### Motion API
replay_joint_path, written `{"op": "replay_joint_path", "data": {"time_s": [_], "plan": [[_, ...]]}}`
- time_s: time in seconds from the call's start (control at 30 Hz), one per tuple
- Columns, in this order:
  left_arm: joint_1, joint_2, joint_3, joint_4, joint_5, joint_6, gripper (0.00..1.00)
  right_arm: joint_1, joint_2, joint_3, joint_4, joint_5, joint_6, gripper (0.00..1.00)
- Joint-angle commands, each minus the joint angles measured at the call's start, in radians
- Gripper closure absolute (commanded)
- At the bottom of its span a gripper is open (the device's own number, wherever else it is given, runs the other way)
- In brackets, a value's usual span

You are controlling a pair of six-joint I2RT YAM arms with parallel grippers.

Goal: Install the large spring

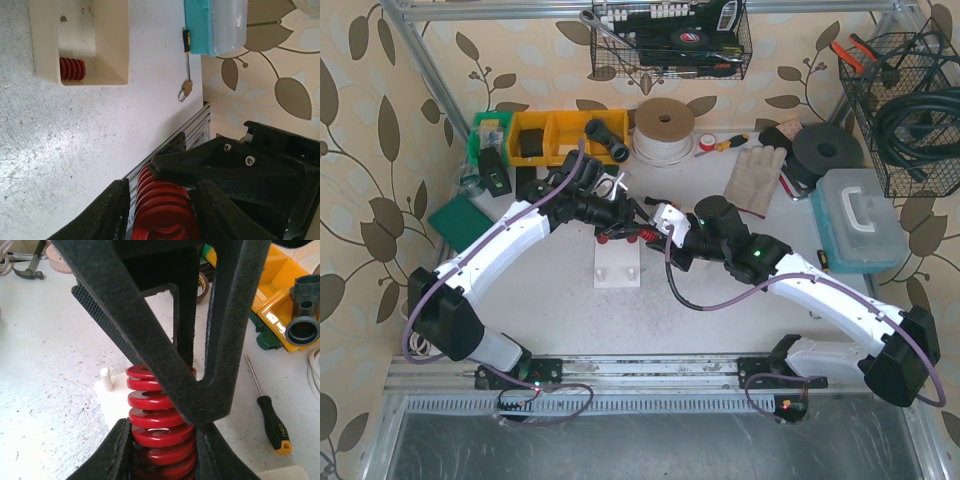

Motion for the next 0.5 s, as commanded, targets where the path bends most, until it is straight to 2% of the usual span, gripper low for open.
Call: {"op": "replay_joint_path", "data": {"time_s": [0.0, 0.07, 0.3, 0.47], "plan": [[-0.005, -0.002, 0.013, -0.018, -0.003, 0.006, 0.6, 0.005, 0.006, 0.023, 0.046, -0.015, -0.017, 1.0], [-0.005, -0.005, 0.012, -0.019, -0.002, 0.006, 0.59, 0.005, 0.012, 0.023, 0.046, -0.011, -0.018, 1.0], [-0.005, -0.017, 0.025, -0.064, -0.001, 0.032, 0.39, 0.005, 0.024, 0.031, 0.039, 0.0, -0.037, 1.0], [-0.004, -0.024, 0.023, -0.067, 0.014, 0.034, 0.37, 0.005, 0.027, 0.033, 0.035, -0.002, -0.047, 1.0]]}}
